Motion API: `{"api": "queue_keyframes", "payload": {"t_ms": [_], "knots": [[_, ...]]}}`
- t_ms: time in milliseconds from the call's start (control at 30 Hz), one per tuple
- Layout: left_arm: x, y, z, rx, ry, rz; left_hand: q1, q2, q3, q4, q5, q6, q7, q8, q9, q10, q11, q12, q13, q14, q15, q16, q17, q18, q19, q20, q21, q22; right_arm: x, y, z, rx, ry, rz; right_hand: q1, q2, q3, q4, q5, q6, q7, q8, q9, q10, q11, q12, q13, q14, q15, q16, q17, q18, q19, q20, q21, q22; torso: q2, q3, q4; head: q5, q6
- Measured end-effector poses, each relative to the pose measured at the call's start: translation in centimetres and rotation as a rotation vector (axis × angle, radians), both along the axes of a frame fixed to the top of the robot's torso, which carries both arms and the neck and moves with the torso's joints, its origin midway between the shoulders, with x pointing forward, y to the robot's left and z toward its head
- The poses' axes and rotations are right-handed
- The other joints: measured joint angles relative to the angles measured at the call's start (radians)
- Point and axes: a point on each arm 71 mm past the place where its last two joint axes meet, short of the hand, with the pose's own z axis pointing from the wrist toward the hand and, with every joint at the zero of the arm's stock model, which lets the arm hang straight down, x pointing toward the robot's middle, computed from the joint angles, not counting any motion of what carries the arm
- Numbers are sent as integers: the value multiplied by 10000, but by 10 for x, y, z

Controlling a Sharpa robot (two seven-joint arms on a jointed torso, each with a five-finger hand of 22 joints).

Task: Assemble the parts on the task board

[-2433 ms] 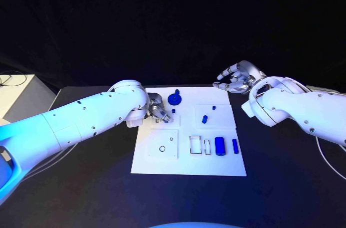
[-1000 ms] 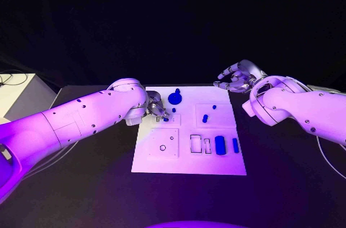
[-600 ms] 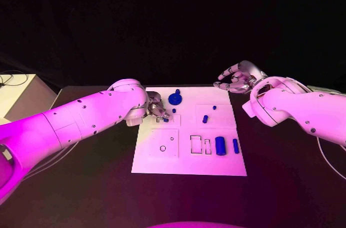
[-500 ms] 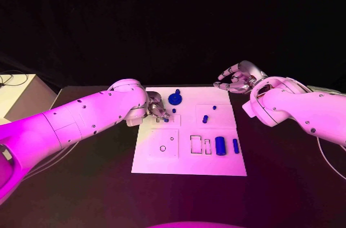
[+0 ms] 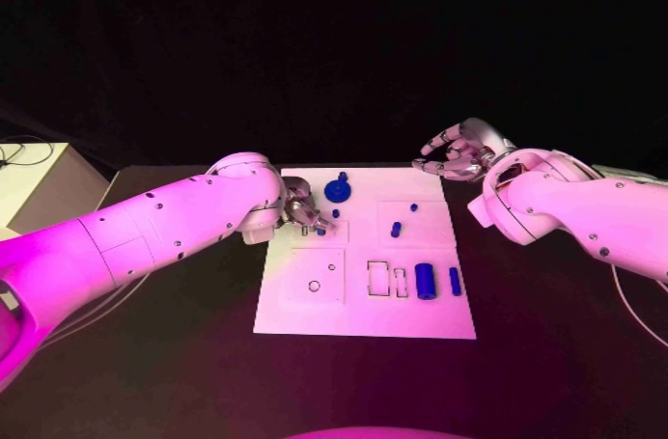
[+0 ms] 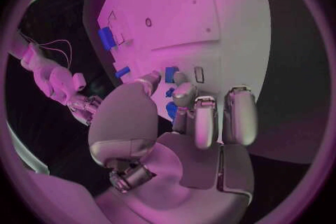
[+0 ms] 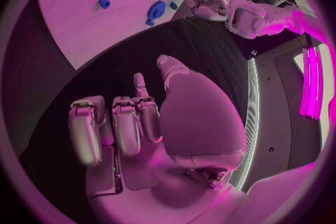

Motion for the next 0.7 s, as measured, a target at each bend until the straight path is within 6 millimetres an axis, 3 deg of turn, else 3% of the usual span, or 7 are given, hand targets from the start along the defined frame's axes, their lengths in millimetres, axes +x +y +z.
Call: {"api": "queue_keyframes", "payload": {"t_ms": [533,700], "knots": [[-5,2,2,-53,-34,-88,-225,97,-338,28,-38,0,0,-38,21,-72,0,-51,-79,0,0,0,0,1,-10,11,-49,-57,-1,-1,-1,-1,22,-20,-41,41,0,0,0,0,0,0,0,0,0,0,-1,0,0,0,0,0,0,0,0,-2,8,-7,-2,-1,6],[-7,4,2,-70,-60,-99,-332,197,-615,22,-37,-114,113,-135,34,-246,58,-205,-276,0,0,-36,0,-1,-202,21,-203,-282,-1,-2,-2,-2,33,-33,-41,41,-21,-21,0,0,0,0,0,0,0,0,-2,0,0,0,0,0,0,0,0,-2,7,-2,-2,-7,-8]]}}
